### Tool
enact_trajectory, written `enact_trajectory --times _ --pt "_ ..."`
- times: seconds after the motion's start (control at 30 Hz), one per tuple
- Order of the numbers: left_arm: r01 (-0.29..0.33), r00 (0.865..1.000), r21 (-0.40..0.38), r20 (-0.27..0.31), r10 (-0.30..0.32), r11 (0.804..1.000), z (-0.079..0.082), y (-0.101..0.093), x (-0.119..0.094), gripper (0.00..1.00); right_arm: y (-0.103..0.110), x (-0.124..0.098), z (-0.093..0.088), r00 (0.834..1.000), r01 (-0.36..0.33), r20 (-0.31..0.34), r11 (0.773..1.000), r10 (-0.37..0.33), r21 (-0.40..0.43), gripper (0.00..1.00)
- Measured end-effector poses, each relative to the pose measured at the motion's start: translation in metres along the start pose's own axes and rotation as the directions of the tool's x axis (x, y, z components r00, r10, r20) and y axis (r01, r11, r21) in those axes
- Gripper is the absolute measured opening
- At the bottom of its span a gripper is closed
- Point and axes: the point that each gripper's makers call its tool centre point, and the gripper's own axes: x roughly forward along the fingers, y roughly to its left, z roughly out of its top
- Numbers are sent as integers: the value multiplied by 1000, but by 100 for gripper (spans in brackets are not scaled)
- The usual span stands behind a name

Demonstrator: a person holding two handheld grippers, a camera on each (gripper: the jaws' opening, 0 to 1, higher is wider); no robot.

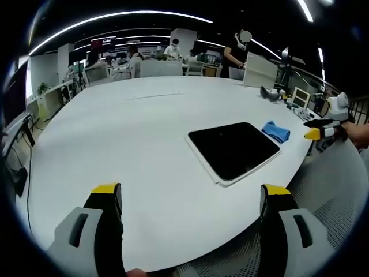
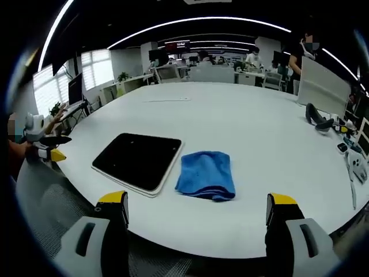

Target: Wipe the mirror surface with the cleaning cloth until all visible marks leave the cleaned area.

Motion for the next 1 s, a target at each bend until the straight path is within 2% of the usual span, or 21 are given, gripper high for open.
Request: enact_trajectory --times 0.17,0.27,0.33,0.37,0.4,0.43,0.53,0.6,0.7,0.77,0.87,0.9,1.0 --pt "18 1000 -4 15 -18 1000 2 -3 1 99 -5 -2 8 1000 17 -9 1000 -17 -14 98" --pt "34 999 -17 18 -34 999 2 -7 3 99 -16 -6 23 999 50 -6 998 -50 25 98" --pt "41 999 65 8 -41 997 4 -10 3 99 -21 -7 31 998 68 -3 997 -68 26 98" --pt "30 999 89 28 -33 996 9 -9 3 99 -25 -6 36 997 81 -6 997 -81 13 98" --pt "34 999 92 39 -38 995 9 -11 -1 99 -39 -11 55 993 118 8 988 -119 103 98" --pt "32 999 96 39 -35 995 9 -10 -1 99 -42 -11 58 992 123 7 987 -125 105 98" --pt "43 999 84 27 -45 996 7 -10 3 99 -41 -5 65 995 102 8 991 -103 84 94" --pt "35 999 102 38 -39 994 10 -9 3 99 -34 6 66 998 55 11 997 -56 51 93" --pt "-3 1000 100 7 2 995 5 -3 2 99 -25 21 53 998 4 -64 999 -1 50 88" --pt "-7 1000 90 26 5 996 9 -1 2 99 -23 37 48 998 -23 -66 999 24 23 83" --pt "-49 998 82 38 46 995 8 8 -2 99 -23 58 23 984 -56 -170 998 52 -18 72" --pt "-62 997 66 40 59 996 9 11 -3 99 -25 63 22 985 -52 -163 999 49 -17 70" --pt "-63 998 110 39 59 992 11 10 -1 99 -22 73 21 984 -69 -165 997 65 -20 61"
